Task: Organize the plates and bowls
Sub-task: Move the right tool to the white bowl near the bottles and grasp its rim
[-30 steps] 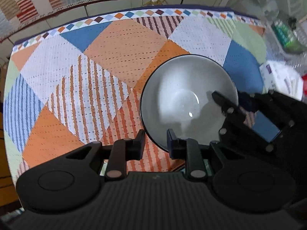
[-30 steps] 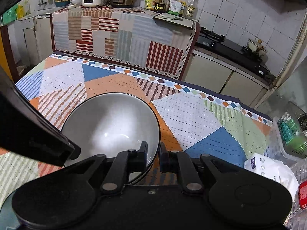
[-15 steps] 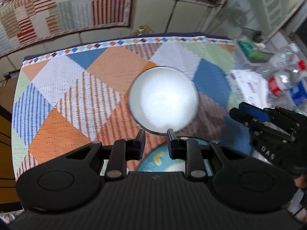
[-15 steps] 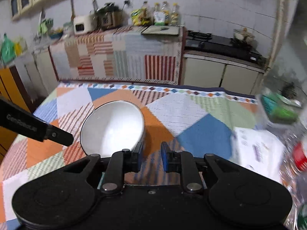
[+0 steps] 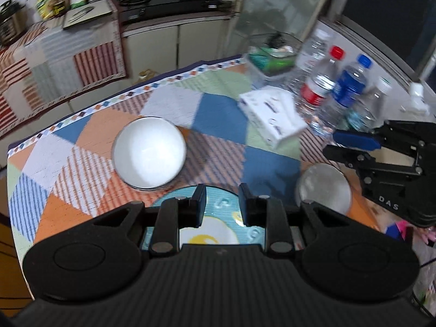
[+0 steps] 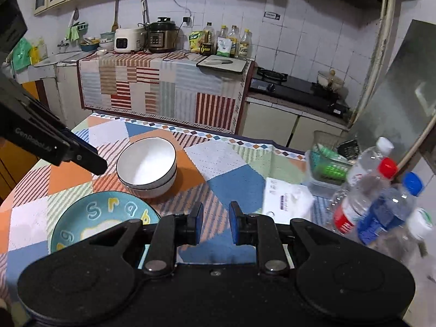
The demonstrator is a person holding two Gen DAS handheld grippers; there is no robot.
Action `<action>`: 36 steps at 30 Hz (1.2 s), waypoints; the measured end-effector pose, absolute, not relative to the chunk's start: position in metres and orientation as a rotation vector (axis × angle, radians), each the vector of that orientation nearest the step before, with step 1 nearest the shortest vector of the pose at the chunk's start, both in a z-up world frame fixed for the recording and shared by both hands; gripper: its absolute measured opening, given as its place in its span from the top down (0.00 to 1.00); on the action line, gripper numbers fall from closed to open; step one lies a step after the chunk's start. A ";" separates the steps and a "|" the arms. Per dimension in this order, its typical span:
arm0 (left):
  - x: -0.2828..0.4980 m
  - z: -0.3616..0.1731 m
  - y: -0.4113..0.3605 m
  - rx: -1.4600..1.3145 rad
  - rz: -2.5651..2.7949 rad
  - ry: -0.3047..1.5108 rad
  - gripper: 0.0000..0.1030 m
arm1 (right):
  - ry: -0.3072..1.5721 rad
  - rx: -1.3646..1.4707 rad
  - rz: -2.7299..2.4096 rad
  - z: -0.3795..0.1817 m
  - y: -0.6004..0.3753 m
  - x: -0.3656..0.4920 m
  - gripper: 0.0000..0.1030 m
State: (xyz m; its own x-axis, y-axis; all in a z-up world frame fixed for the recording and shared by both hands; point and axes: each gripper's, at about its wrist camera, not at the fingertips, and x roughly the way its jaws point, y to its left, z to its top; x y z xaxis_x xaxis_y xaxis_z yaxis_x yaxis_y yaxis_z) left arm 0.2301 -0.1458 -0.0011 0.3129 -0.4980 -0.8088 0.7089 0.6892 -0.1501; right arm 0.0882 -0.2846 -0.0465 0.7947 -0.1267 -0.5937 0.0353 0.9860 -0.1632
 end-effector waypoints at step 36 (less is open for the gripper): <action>0.167 -0.139 -0.278 0.379 -0.921 0.966 0.56 | 0.835 -0.111 -0.347 -0.173 -0.342 0.027 0.66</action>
